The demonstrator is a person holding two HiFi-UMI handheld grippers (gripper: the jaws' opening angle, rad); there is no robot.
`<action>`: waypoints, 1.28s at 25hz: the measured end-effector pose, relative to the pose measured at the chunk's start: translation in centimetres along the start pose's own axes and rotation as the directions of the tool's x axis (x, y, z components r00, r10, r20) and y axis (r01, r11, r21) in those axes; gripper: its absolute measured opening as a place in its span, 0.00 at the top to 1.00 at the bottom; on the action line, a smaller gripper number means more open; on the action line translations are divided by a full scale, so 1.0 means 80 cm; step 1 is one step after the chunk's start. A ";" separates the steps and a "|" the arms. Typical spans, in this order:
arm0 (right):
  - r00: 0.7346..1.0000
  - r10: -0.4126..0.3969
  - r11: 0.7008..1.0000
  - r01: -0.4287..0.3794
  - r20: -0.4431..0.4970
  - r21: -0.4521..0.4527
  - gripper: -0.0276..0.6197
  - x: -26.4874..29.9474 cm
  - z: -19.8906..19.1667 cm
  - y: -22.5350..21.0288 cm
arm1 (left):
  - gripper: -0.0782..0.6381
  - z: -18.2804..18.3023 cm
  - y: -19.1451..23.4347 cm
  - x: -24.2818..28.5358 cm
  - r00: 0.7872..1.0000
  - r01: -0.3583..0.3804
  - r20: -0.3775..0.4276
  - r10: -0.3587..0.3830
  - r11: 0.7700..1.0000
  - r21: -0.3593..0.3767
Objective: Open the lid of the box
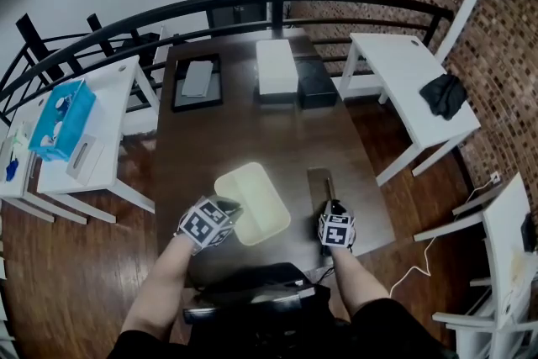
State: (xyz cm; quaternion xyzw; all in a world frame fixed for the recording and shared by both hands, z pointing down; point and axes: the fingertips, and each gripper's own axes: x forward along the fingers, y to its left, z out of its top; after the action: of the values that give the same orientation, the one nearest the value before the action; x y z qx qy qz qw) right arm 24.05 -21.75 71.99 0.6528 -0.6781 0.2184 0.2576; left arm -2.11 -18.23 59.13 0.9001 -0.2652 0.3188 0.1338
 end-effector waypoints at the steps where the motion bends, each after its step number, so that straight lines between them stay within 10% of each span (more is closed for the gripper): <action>1: 1.000 -0.003 1.000 0.003 0.001 0.014 0.93 -0.002 -0.001 -0.003 | 0.85 0.000 0.000 0.000 1.000 0.001 0.007 -0.001 1.000 0.001; 8: 0.985 0.015 0.994 -0.034 0.172 0.107 0.93 -0.053 0.053 -0.028 | 0.85 0.007 0.003 -0.016 0.992 -0.015 0.127 0.019 1.000 -0.027; 12: 0.941 -0.024 0.999 0.014 0.338 0.032 0.95 -0.124 0.138 -0.037 | 0.85 0.042 0.006 -0.063 0.943 -0.051 0.327 0.057 0.998 -0.026; 16: 0.891 0.002 0.997 -0.034 0.453 0.063 0.95 -0.171 0.197 -0.035 | 0.85 0.074 0.022 -0.126 0.845 -0.079 0.520 0.126 0.991 -0.111; 24: 0.789 0.085 0.984 -0.162 0.608 0.072 0.95 -0.255 0.265 -0.001 | 0.85 0.097 0.046 -0.260 0.525 -0.095 0.787 0.323 0.941 -0.323; 27: 0.777 0.106 0.977 -0.196 0.620 0.078 0.95 -0.264 0.258 0.005 | 0.85 0.085 0.040 -0.281 0.474 -0.089 0.807 0.352 0.931 -0.354; 32: 0.800 0.130 0.972 -0.219 0.586 0.084 0.96 -0.249 0.236 0.014 | 0.85 0.054 0.044 -0.300 0.446 -0.119 0.796 0.409 0.909 -0.400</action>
State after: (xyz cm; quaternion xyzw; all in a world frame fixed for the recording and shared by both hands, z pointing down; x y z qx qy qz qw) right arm 22.03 -18.23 44.81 0.6399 -0.7634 0.0826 -0.0300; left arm -17.69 -13.46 40.64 0.8533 -0.4771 -0.2021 0.0587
